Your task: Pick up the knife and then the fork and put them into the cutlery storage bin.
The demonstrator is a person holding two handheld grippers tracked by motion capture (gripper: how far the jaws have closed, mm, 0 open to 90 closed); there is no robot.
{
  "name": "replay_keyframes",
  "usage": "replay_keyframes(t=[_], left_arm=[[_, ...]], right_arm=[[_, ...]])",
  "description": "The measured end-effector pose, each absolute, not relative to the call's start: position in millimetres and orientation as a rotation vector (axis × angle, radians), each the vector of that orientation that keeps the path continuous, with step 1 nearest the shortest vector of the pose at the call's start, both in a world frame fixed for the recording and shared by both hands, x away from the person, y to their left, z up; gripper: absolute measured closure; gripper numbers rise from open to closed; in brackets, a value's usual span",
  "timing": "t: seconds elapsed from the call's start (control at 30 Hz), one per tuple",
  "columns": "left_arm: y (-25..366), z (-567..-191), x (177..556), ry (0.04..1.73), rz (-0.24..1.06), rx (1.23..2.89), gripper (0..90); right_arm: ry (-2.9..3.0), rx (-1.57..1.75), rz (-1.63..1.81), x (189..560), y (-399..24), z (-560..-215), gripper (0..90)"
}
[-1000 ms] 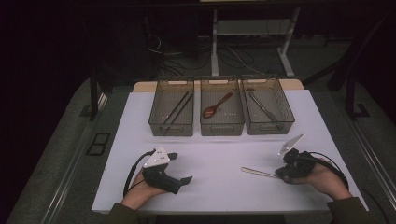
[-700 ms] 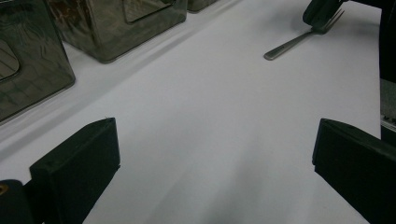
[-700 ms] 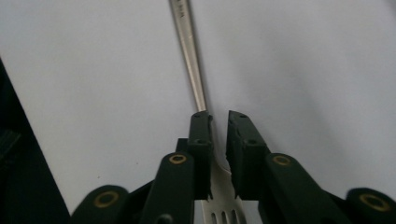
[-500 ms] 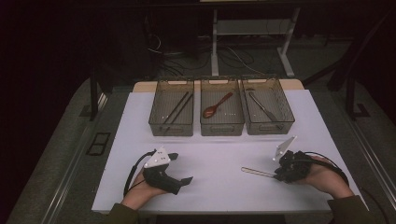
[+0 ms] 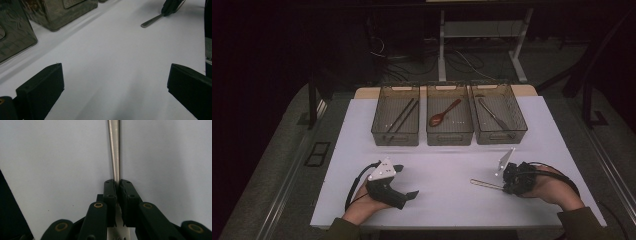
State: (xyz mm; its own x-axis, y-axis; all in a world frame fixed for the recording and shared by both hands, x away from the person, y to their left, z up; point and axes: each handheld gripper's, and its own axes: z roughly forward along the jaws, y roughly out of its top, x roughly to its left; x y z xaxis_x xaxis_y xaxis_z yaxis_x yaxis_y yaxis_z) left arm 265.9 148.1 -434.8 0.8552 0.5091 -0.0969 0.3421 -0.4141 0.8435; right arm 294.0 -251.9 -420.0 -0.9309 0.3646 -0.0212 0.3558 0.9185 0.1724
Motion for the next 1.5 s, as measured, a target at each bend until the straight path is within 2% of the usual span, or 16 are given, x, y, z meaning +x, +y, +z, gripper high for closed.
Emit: replay_keyframes(t=[0.37,0.7,1.5], left_arm=[[149.1,-435.0,266.3,0.618,0.218,2.042,0.0],[149.6,-434.8,266.0,0.621,0.218,2.04,0.0],[151.4,-435.1,267.1,0.616,0.218,2.046,0.0]], right_arm=[[3.006,0.676,0.462,298.4,-270.3,-416.1,84.5],[2.832,0.987,0.685,304.0,-296.3,-412.4,84.4],[2.571,1.105,1.022,307.7,-319.1,-402.8,84.4]])
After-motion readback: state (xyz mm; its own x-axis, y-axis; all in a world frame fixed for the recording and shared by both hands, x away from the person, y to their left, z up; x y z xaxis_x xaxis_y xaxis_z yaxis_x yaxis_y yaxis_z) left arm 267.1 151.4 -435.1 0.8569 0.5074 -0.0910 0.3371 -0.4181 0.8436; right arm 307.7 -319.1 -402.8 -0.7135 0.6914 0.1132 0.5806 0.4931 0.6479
